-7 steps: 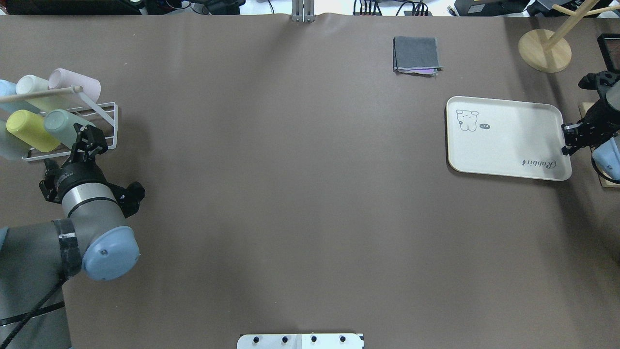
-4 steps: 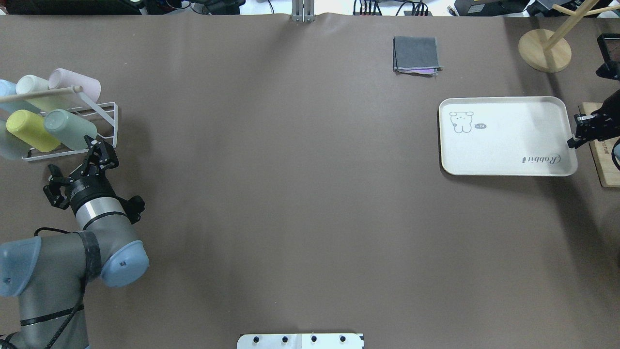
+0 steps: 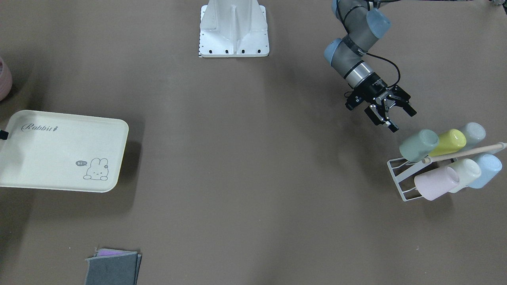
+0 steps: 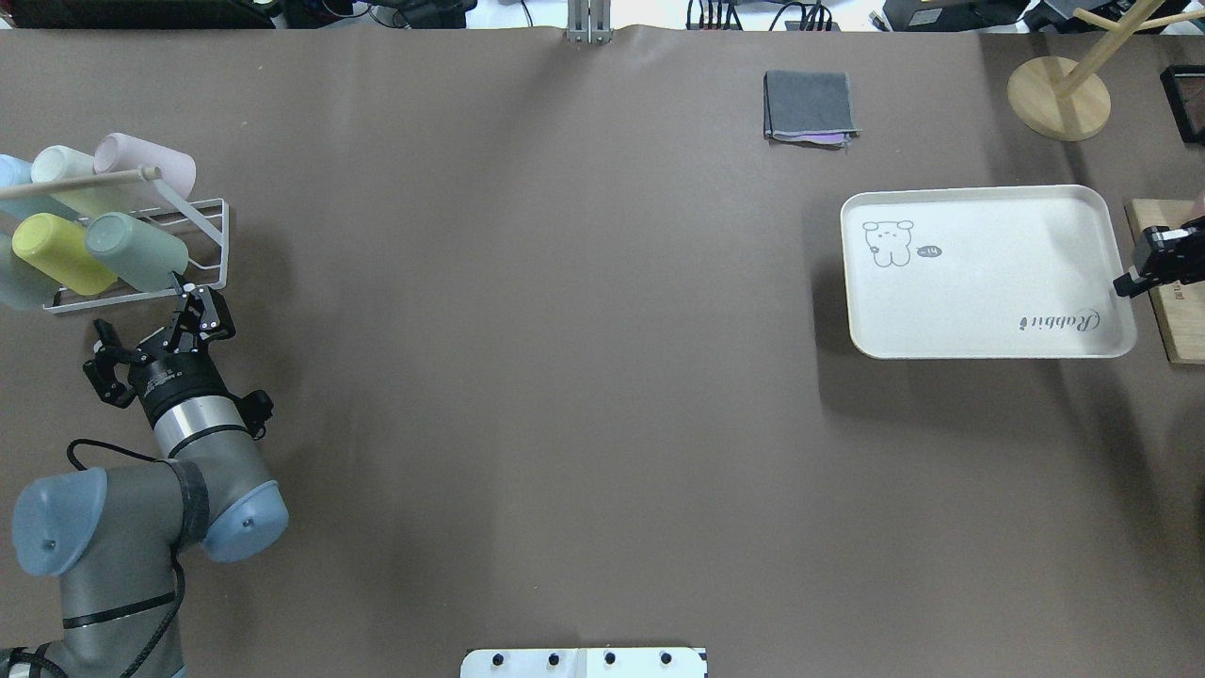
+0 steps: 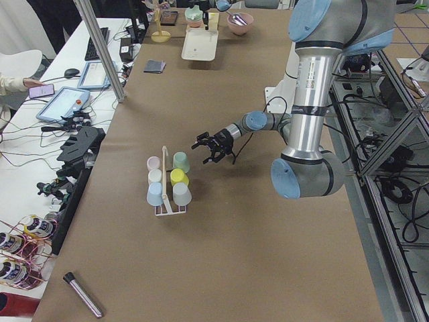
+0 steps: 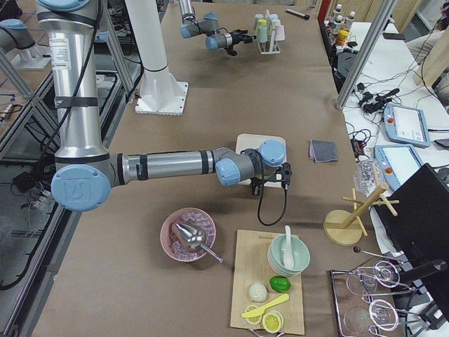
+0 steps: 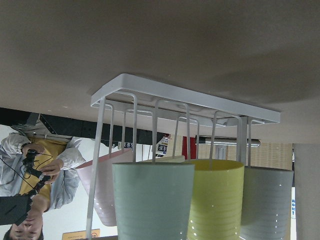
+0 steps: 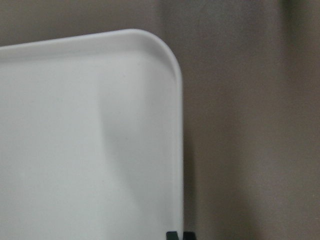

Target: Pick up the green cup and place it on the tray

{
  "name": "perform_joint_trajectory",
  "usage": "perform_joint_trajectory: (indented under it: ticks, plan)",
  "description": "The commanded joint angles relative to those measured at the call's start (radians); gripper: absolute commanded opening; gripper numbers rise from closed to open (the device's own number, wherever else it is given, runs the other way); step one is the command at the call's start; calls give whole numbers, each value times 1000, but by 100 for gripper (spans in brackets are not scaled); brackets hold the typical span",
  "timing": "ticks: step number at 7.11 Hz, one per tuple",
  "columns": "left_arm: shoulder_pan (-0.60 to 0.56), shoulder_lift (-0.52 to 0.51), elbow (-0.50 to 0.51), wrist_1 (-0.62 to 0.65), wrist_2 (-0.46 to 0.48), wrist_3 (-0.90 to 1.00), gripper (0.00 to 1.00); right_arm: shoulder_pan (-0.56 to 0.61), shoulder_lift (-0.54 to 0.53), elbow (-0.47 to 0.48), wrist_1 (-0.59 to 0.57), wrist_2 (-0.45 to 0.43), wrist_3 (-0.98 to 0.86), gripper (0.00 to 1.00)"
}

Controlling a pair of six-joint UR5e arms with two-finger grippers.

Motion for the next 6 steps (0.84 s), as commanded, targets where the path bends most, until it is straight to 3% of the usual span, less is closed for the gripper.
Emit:
perform_joint_trajectory:
  ticks: [1, 3, 6]
  plan:
    - [-7, 1, 24, -8, 21, 29, 98, -34, -6, 110, 0, 18, 95, 0]
    - [-16, -2, 58, -25, 31, 30, 98, -149, 43, 178, 7, 3, 268, 0]
    - [-54, -25, 79, -53, 34, 60, 98, -333, 210, 175, 7, -83, 454, 0]
